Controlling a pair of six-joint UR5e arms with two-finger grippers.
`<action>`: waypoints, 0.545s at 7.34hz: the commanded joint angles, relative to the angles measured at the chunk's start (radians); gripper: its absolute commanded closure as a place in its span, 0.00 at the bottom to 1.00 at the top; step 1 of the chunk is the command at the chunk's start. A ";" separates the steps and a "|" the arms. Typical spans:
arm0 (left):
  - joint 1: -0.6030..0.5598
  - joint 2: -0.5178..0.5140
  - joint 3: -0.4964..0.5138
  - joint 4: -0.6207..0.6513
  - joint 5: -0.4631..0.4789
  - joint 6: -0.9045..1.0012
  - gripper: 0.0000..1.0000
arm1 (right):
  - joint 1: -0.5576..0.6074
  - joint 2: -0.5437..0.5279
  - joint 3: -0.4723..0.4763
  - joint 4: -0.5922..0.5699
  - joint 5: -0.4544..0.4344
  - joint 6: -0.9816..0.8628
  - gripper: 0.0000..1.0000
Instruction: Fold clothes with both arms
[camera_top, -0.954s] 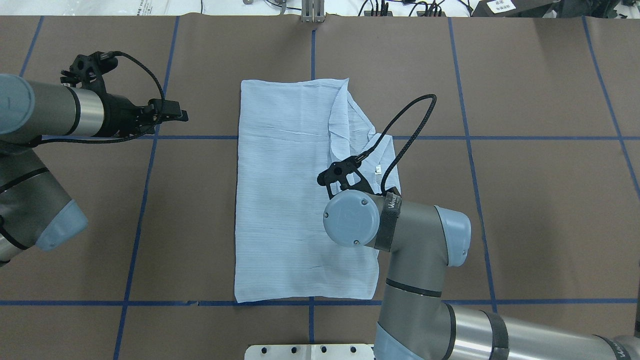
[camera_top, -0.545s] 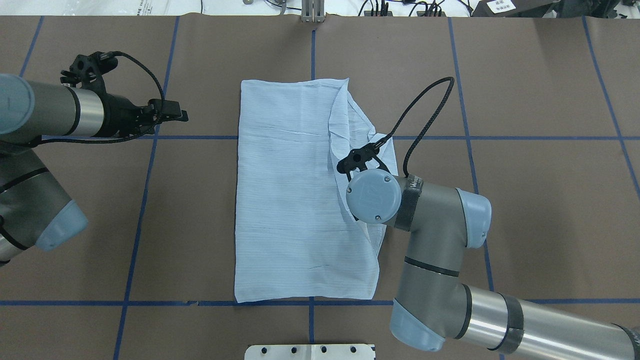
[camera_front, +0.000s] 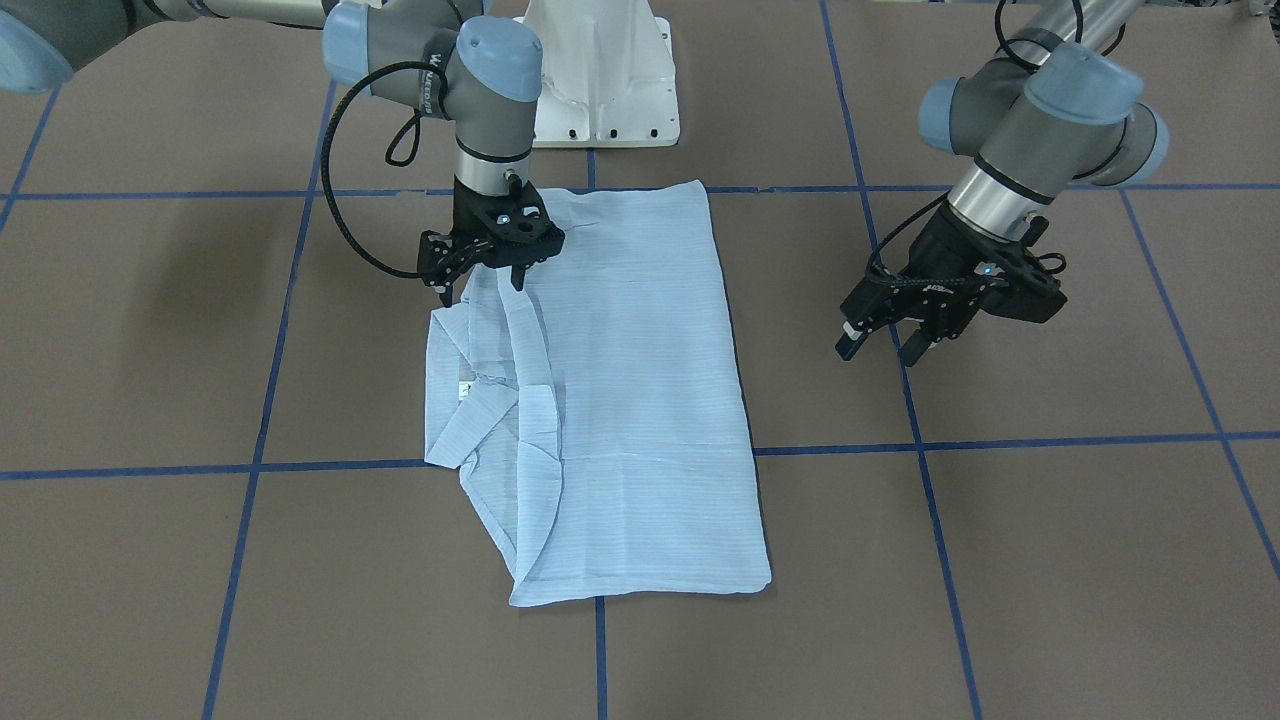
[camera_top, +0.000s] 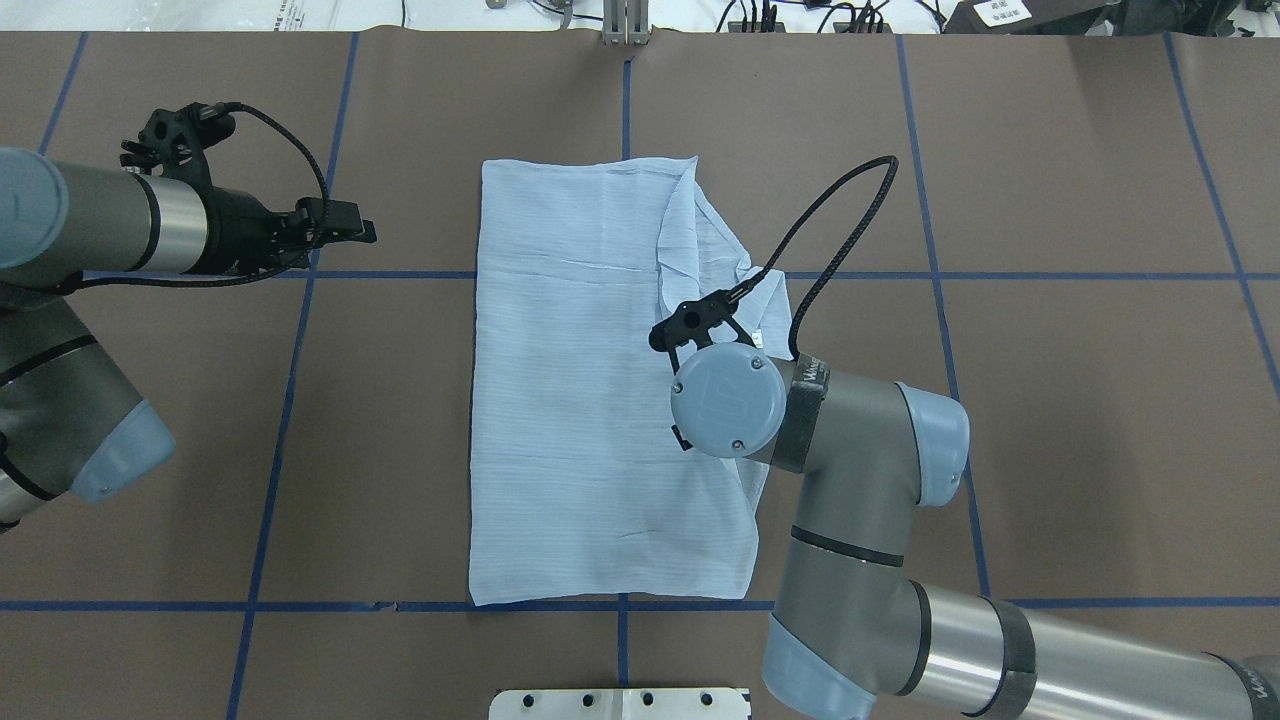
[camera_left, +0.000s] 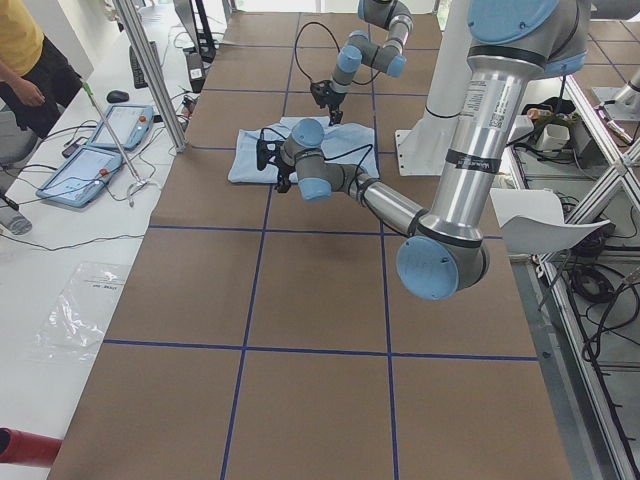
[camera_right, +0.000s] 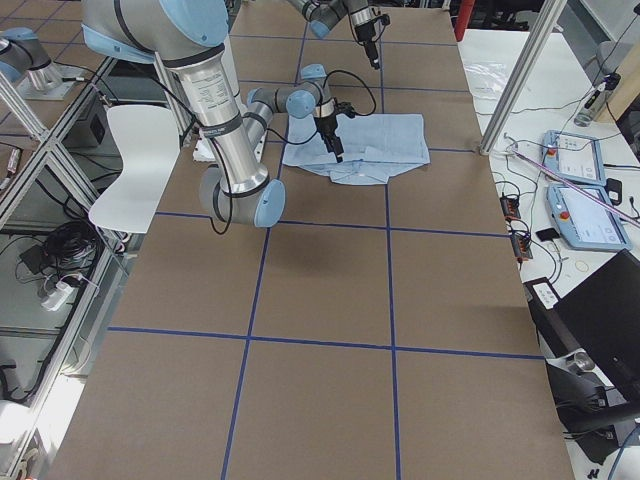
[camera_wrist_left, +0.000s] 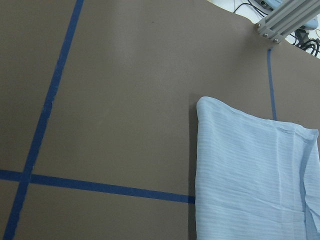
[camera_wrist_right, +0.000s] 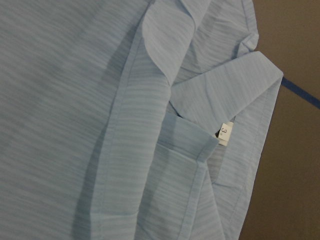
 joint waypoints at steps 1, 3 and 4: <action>-0.002 0.002 -0.004 0.000 0.000 0.000 0.00 | -0.031 0.014 -0.006 0.003 0.000 0.034 0.00; -0.002 0.002 -0.004 0.000 0.000 0.000 0.00 | -0.031 0.014 -0.037 0.003 0.000 0.034 0.00; -0.002 0.002 -0.004 0.000 0.000 0.000 0.00 | -0.031 0.011 -0.055 0.003 -0.001 0.028 0.00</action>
